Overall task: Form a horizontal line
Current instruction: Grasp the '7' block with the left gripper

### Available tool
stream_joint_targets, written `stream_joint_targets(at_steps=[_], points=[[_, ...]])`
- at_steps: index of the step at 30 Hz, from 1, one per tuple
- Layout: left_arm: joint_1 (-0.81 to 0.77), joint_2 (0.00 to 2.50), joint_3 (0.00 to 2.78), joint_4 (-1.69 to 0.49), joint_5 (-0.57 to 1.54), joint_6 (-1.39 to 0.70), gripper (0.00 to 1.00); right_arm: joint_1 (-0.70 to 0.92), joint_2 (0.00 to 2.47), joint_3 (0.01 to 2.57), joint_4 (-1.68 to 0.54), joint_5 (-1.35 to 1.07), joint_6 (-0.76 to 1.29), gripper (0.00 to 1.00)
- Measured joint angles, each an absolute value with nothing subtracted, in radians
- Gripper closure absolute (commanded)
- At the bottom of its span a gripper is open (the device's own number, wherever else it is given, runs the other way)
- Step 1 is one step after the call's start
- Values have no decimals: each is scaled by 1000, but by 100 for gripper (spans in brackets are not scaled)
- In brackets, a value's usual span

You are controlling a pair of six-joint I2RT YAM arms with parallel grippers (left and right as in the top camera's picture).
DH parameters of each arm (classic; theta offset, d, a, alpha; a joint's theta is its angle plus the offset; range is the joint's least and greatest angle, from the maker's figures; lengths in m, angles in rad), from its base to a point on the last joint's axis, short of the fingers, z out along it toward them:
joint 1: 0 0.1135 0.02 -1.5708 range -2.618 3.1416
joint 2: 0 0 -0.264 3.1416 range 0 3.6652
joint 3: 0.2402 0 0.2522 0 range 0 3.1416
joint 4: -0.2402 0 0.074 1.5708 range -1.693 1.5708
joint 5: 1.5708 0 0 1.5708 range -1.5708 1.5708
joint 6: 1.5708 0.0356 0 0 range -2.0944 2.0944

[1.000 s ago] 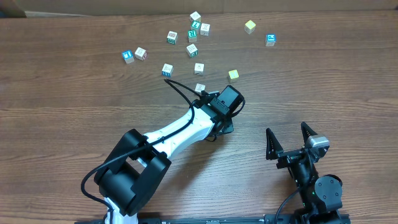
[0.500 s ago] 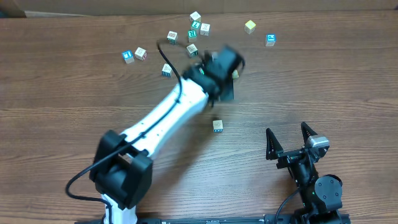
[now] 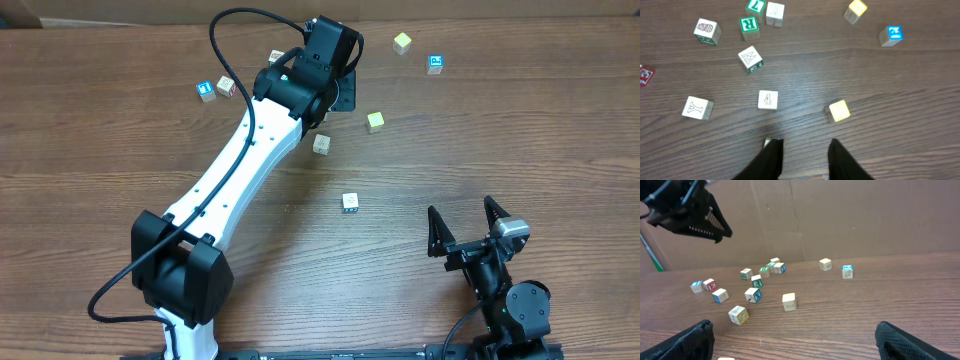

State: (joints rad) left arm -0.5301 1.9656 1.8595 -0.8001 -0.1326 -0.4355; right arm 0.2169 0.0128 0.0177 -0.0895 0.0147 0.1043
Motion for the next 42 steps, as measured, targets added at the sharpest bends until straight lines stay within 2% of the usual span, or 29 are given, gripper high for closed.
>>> stream_joint_targets(at_steps=[3,7,15,28,34,42], points=[[-530,2001,1860,-806,-132,-415,62,217,13,18,-89,15,104,0],[-530,2074,1860,-808,-133,-378,65,217,13,18,-89,15,104,0],[-530,2192,1858,-815,-151,-332,62,217,13,18,-89,15,104,0],[-529,2275,1858,-842,-170,-329,64,217,13,18,-89,14,104,0],[-527,2286,1859,-842,-184,-328,60,217,13,18,-90,15,104,0],[-527,2286,1859,-855,-184,-328,60,217,13,18,-90,15,104,0]])
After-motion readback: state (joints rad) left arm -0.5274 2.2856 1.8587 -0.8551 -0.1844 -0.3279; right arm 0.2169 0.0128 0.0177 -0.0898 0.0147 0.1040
